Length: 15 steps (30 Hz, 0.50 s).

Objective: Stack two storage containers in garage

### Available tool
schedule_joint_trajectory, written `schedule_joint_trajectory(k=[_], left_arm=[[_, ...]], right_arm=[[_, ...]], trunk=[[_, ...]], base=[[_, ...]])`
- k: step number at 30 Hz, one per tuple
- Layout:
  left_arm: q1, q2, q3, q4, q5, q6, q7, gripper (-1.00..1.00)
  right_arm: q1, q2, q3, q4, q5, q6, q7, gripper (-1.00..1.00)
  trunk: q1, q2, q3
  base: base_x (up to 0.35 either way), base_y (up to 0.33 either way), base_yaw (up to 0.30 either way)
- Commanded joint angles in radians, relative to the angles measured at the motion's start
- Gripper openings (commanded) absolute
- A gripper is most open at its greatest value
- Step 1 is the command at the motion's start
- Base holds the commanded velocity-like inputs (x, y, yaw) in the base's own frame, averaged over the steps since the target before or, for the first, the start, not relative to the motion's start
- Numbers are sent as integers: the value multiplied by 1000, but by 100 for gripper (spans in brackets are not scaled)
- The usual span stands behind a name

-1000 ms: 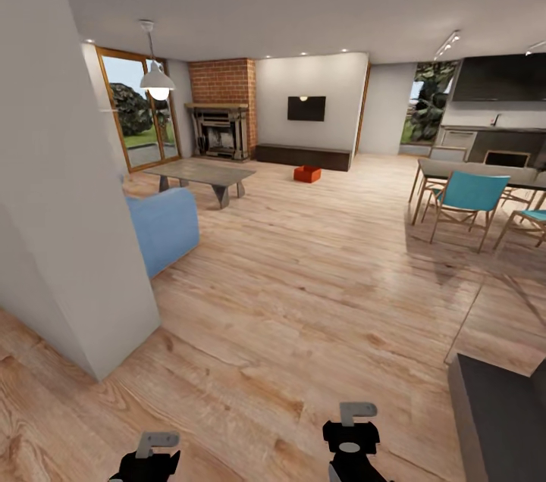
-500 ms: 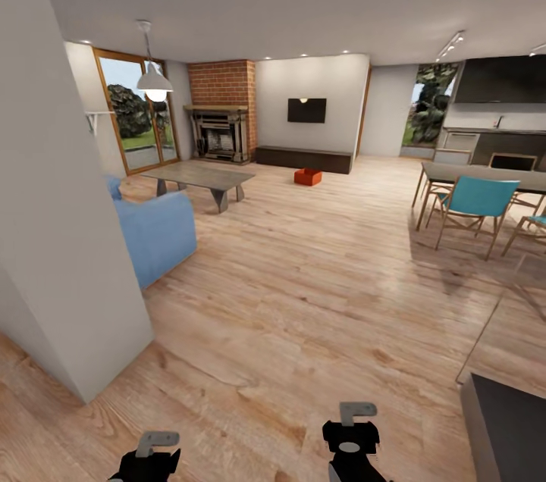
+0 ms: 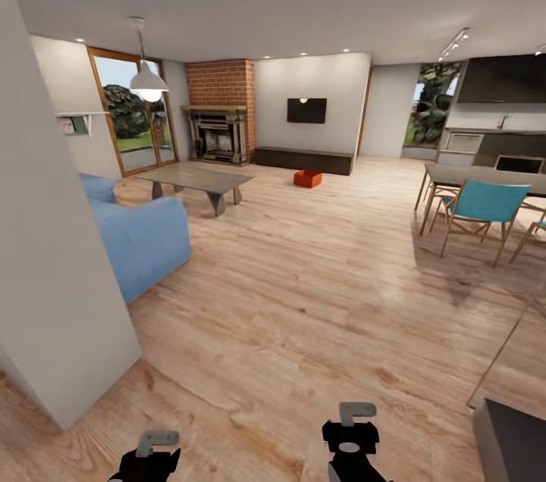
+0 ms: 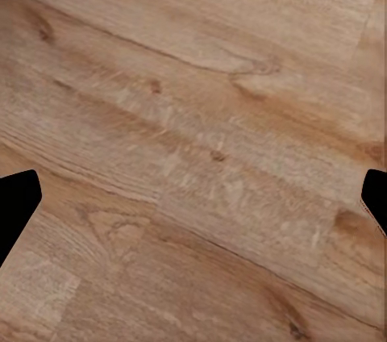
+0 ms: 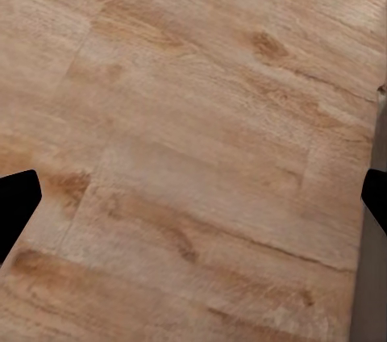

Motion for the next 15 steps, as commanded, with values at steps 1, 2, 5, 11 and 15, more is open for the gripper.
schedule_joint_trajectory(k=[1,2,5,11,15], left_arm=[[-1,1,-6,1,10,-4,-2,100],[-1,1,-6,2,10,-4,-2,100],[-1,1,-6,2,10,-4,-2,100],[-1,1,-6,3,10,-4,-2,100],[-1,1,-6,4,10,-4,-2,100]], right_arm=[[0,0,5,-1,5,10,-6,100],[0,0,5,-1,5,10,-6,100],[0,-1,5,-1,5,10,-5,100],[0,0,5,-1,5,10,-5,100],[0,0,5,-1,5,10,-5,100]], trunk=[[1,-1,-1],[1,-1,-1],[1,-1,-1],[1,-1,-1],[1,-1,-1]], base=[[315,-144,0],[315,-145,0],[314,-148,0],[312,-149,0],[324,-56,0]])
